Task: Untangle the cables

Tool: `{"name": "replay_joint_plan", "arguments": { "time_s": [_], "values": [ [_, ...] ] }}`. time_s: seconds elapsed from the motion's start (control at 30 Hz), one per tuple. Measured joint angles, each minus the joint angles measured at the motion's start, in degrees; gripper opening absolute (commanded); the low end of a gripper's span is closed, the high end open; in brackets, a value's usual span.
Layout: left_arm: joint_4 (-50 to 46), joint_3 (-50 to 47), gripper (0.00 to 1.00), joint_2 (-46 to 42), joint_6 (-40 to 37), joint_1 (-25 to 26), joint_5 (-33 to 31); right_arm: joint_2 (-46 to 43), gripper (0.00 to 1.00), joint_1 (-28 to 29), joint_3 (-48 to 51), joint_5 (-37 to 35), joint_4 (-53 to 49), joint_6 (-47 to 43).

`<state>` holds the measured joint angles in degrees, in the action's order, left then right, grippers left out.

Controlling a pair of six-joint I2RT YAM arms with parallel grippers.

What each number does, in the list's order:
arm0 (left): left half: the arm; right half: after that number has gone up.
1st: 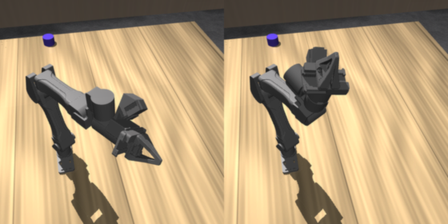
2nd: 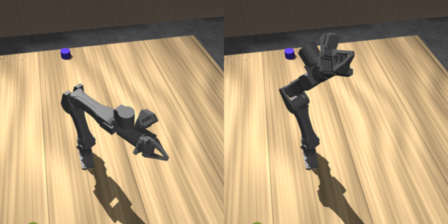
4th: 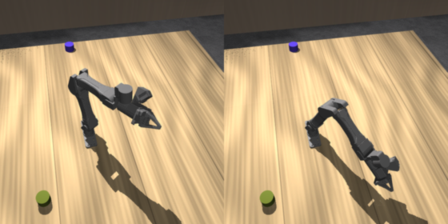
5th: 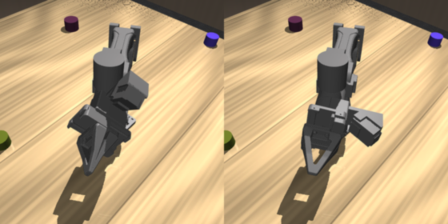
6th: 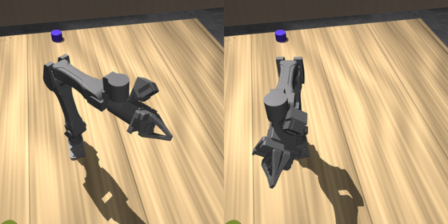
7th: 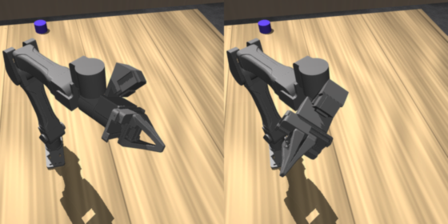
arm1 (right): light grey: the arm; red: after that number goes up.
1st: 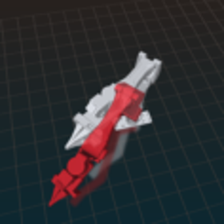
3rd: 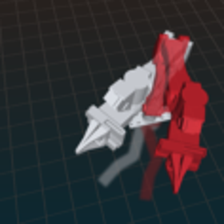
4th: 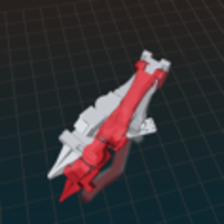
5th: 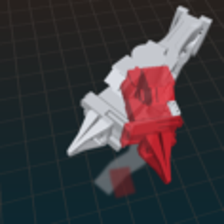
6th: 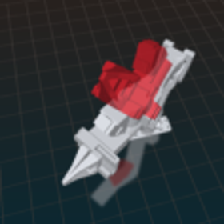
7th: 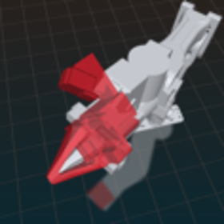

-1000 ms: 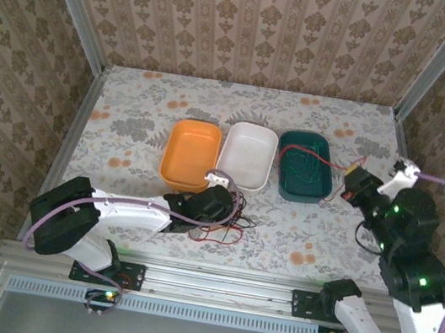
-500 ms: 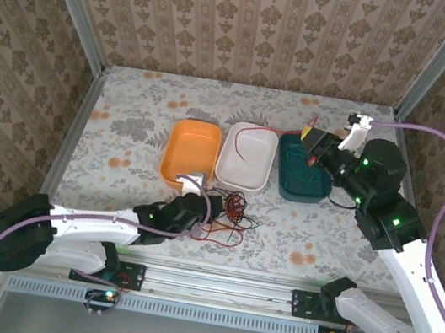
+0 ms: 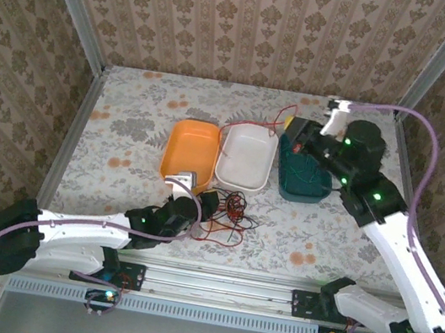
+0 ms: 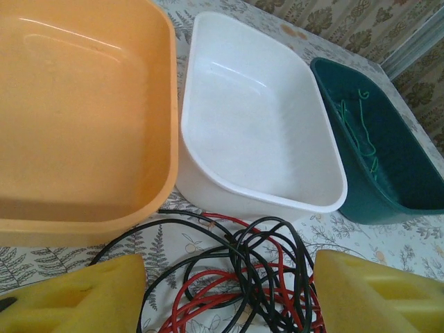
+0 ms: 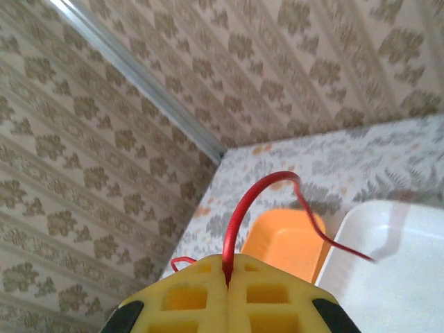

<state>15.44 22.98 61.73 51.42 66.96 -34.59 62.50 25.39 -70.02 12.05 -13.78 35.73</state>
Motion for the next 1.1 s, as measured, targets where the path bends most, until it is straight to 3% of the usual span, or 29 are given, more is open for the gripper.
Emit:
{"name": "replay_joint_plan", "arguments": {
  "time_s": [0.23, 0.53, 0.83, 1.1],
  "values": [
    [-0.04, 0.00, 0.66, 0.02, 0.00, 0.15, -0.31, 12.20, 0.00, 0.02, 4.02, 5.40, 2.47, -0.20],
    [-0.66, 0.00, 0.66, -0.61, -0.02, 0.15, -0.83, 15.08, 0.00, -0.96, 5.92, 3.43, 2.51, -0.92],
    [-0.96, 0.00, 0.66, -1.05, -0.02, 0.15, -1.40, 16.31, 0.00, -11.41, 12.11, 1.70, 3.26, 4.74],
    [-1.42, 0.00, 0.66, -1.07, -0.02, 0.20, -1.90, 22.56, 0.00, -4.59, 8.59, -3.21, -0.87, 1.84]
  ]
}}
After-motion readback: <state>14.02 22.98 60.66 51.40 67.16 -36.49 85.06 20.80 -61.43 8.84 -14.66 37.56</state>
